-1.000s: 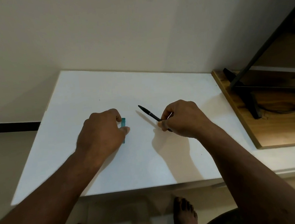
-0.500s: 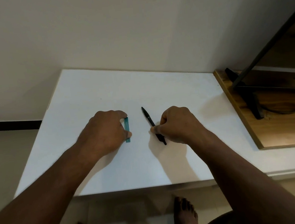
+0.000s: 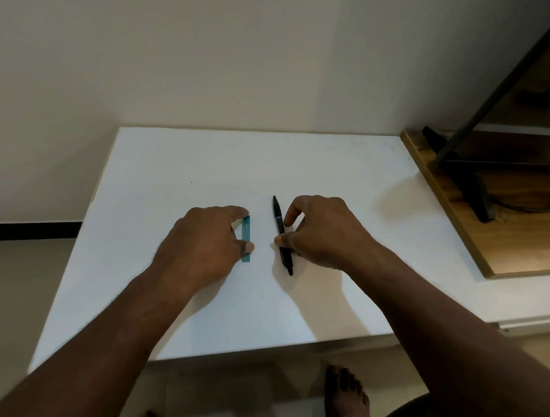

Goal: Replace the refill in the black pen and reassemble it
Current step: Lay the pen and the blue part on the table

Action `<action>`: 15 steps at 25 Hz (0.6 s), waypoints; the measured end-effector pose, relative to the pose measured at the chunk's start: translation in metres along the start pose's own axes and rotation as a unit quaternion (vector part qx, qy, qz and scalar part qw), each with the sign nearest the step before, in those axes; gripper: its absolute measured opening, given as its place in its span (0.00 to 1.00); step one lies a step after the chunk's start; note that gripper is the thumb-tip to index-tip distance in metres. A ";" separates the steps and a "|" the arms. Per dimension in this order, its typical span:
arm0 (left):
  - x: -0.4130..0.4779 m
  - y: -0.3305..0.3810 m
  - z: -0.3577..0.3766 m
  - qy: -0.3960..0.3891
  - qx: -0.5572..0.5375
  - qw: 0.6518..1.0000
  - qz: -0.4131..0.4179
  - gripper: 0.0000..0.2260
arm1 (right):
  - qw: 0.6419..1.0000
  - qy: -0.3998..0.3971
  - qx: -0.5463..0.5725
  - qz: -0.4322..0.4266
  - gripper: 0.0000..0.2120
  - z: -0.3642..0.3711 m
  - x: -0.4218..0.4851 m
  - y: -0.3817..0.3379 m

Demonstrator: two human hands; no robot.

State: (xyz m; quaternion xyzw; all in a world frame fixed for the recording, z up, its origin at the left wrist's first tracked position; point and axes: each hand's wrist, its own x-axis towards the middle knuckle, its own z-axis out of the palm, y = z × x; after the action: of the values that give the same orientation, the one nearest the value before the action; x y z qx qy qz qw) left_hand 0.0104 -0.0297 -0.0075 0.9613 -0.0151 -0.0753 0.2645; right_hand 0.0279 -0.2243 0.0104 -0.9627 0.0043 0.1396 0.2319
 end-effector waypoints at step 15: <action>0.003 -0.007 0.001 -0.005 -0.017 1.000 -0.008 0.26 | 0.993 0.030 -0.111 -0.018 0.20 -0.013 0.003 0.012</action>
State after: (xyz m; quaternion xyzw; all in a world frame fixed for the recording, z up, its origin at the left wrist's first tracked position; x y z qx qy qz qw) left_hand 0.0129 -0.0247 -0.0124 0.9564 -0.0072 -0.0828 0.2800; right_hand 0.0335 -0.2405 0.0157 -0.9861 -0.0215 0.1062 0.1262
